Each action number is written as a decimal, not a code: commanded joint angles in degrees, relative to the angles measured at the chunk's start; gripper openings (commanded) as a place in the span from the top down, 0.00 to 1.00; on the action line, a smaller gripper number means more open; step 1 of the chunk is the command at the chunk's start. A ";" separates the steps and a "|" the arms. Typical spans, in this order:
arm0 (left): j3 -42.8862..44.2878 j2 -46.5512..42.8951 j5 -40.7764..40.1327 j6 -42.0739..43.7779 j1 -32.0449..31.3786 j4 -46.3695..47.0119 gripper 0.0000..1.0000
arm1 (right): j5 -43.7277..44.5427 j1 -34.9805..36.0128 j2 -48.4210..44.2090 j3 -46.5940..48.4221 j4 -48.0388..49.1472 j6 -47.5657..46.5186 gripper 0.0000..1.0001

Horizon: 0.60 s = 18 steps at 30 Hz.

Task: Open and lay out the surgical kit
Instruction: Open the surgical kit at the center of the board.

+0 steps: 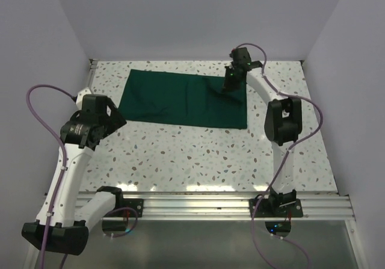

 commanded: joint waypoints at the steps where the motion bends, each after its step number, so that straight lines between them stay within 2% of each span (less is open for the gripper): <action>1: 4.53 3.03 0.40 3.81 -0.09 3.95 0.00 | -7.91 8.94 -16.52 -8.62 -3.88 -2.47 1.00; 3: 5.16 4.27 1.98 4.78 -0.09 6.22 0.00 | -7.65 13.32 -21.81 -15.23 -6.07 -2.74 1.00; 4: 6.29 4.62 2.52 4.78 -0.09 6.67 0.00 | -7.56 14.57 -28.36 -19.00 -6.52 -2.57 1.00; 5: 6.74 5.15 3.22 4.96 -0.09 7.11 0.00 | -7.30 15.80 -31.56 -27.48 -6.62 -2.04 1.00; 6: 7.09 5.15 3.83 5.13 -0.09 7.99 0.00 | -7.21 17.72 -35.51 -31.74 -7.14 -1.43 1.00; 7: 7.27 5.15 4.80 5.31 -0.09 8.52 0.00 | -7.04 18.61 -38.86 -35.70 -7.49 -0.38 1.00; 8: 7.27 4.80 5.07 5.49 -0.09 8.96 0.00 | -6.95 19.40 -46.02 -42.79 -8.10 0.24 1.00; 10: 6.66 4.54 5.59 5.75 -0.09 9.93 0.00 | -6.34 20.47 -52.66 -48.89 -11.35 1.21 1.00; 11: 6.04 4.19 5.60 6.01 -0.09 10.45 0.00 | -5.90 20.47 -59.30 -53.88 -13.97 1.47 1.00; 14: 4.81 3.40 5.68 6.01 -0.09 11.24 0.00 | -3.18 20.47 -69.78 -60.60 -17.85 1.74 1.00; 18: 3.14 2.60 6.48 5.93 -0.09 11.69 0.00 | -2.29 20.55 -76.66 -66.32 -21.20 2.62 1.00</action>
